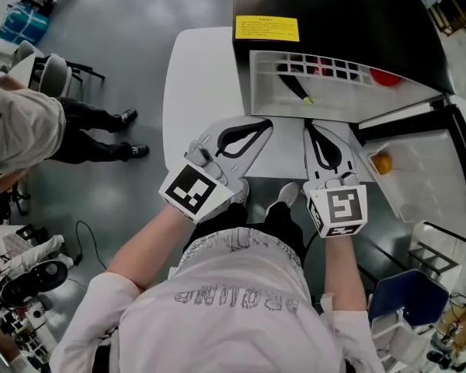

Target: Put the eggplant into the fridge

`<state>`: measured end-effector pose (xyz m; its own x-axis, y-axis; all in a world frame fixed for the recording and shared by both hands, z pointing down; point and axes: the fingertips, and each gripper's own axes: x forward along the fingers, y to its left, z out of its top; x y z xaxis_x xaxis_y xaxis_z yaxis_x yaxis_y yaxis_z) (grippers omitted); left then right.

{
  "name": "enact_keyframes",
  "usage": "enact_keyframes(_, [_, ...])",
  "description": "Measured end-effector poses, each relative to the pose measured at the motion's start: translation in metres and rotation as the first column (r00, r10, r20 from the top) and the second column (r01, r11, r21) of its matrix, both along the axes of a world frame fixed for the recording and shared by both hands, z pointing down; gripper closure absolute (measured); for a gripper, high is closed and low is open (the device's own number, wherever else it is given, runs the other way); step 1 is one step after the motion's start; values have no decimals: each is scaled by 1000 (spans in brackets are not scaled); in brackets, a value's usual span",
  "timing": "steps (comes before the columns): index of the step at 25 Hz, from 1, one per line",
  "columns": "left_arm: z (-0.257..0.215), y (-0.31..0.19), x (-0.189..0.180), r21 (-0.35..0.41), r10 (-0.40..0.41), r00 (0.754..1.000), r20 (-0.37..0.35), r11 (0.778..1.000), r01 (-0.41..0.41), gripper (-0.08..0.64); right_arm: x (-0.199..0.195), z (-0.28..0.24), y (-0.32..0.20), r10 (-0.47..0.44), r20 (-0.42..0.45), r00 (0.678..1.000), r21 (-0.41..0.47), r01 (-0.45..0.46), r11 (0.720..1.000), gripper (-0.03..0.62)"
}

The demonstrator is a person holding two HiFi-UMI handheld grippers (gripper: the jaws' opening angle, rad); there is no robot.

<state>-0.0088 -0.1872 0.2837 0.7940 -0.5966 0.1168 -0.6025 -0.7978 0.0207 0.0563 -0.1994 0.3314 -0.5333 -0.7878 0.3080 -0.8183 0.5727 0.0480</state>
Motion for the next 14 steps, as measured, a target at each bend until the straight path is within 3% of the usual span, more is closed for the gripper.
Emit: enact_keyframes(14, [-5,-12,11,15,2,1000,8,1000,-2,552,5,-10,-10,-22,9,1000,24,21,999,589])
